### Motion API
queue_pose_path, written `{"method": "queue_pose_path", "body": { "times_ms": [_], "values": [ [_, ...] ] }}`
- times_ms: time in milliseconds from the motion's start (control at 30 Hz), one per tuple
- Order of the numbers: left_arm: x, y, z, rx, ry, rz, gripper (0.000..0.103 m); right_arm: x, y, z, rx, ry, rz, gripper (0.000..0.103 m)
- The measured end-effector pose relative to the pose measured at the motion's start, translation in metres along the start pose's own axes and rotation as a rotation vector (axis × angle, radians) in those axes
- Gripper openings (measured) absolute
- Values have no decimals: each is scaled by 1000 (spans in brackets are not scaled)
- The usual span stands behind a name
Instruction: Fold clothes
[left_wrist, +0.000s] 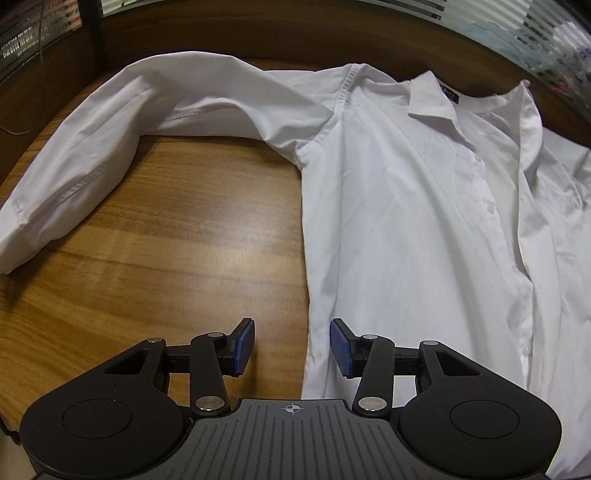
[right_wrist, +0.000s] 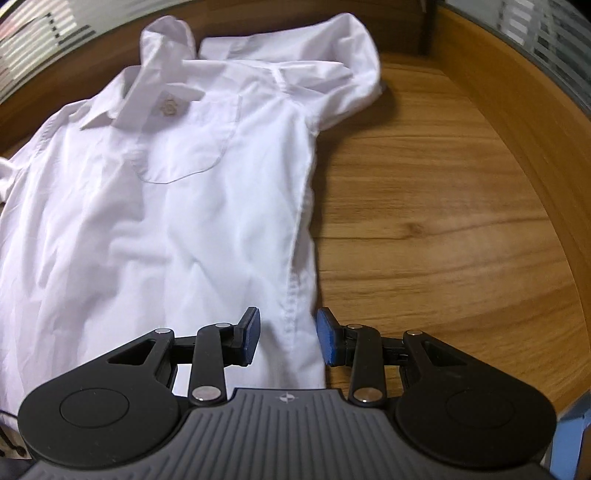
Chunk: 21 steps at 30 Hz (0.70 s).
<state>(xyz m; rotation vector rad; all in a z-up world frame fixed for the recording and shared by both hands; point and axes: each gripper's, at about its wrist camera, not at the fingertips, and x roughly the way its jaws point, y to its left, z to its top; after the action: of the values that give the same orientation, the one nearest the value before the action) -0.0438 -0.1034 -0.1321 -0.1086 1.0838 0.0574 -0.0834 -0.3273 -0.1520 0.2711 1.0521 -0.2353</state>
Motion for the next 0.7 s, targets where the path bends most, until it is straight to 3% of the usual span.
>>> {"method": "queue_pose_path", "body": {
  "times_ms": [100, 167, 200, 233, 267, 300, 567, 700],
  "values": [
    [-1, -6, -9, 16, 12, 2, 48, 7, 7, -2, -34, 12, -20, 39],
    [-2, -10, -15, 30, 12, 2, 42, 11, 8, -3, -36, 16, -36, 24],
    [-1, -11, -18, 33, 15, 2, 36, 11, 9, -4, -31, 13, -43, 19],
    [-1, -12, -21, 31, 20, -2, 30, 11, 8, -4, -25, 9, -45, 7],
    [0, -12, -23, 30, 26, -6, 11, 10, 7, -4, -17, 6, -41, 5],
    [0, -12, -24, 38, 25, 2, 3, 8, 5, -3, -6, 1, -35, 3],
    [-4, -10, -25, 28, 7, 92, 3, -13, -19, 10, 9, -28, -68, 1],
    [-2, -7, -25, 14, 18, 76, 3, -5, -40, 15, 44, -15, -95, 1]
  ]
}}
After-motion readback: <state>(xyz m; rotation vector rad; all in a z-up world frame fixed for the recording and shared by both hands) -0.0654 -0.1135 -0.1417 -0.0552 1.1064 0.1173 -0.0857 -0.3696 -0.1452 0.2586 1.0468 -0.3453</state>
